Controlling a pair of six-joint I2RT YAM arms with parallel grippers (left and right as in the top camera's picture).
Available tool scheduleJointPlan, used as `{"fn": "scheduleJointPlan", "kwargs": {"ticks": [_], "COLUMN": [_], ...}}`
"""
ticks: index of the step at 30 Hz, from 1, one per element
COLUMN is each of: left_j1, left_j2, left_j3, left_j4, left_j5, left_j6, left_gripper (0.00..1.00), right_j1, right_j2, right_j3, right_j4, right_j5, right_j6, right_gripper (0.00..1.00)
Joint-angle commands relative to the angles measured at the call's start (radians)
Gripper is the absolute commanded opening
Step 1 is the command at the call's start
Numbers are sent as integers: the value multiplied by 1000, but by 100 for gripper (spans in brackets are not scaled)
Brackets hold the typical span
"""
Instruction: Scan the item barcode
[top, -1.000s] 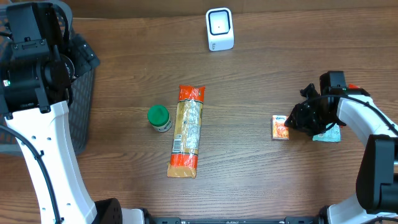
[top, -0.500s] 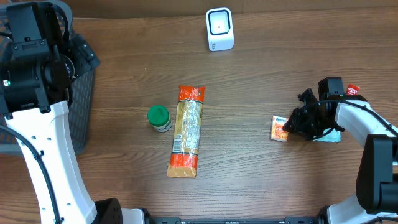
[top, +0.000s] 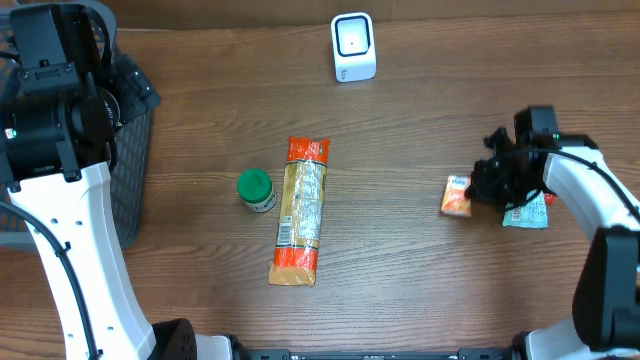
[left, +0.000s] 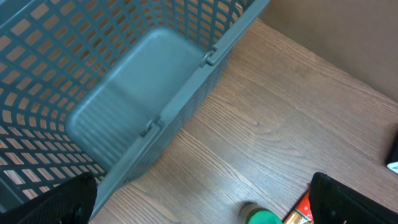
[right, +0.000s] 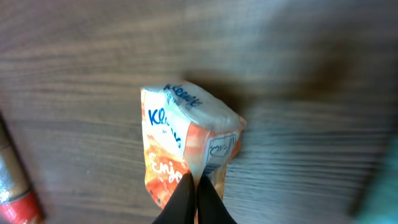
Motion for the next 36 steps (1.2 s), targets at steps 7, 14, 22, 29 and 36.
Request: {"fn": "scheduleJointPlan", "kwargs": {"ticks": [7, 14, 22, 29, 36], "left_j1": [4, 4, 4, 4, 4], "left_j2": [7, 7, 7, 7, 7], "left_j3": [11, 11, 11, 11, 11], "left_j4": [1, 1, 1, 1, 1], "left_j5": [-13, -13, -13, -13, -13], "left_j6": [9, 9, 9, 9, 9], "left_gripper": [100, 100, 100, 99, 100], "right_j1": [391, 646, 713, 713, 713], "right_j2": [-63, 13, 145, 179, 180], "right_j3": [147, 147, 147, 146, 142], "right_j4": [-66, -131, -129, -114, -98], "right_j5": [774, 1197, 1246, 1213, 1137], "right_j6": [181, 181, 180, 180, 180], "right_gripper": [3, 4, 4, 4, 4]}}
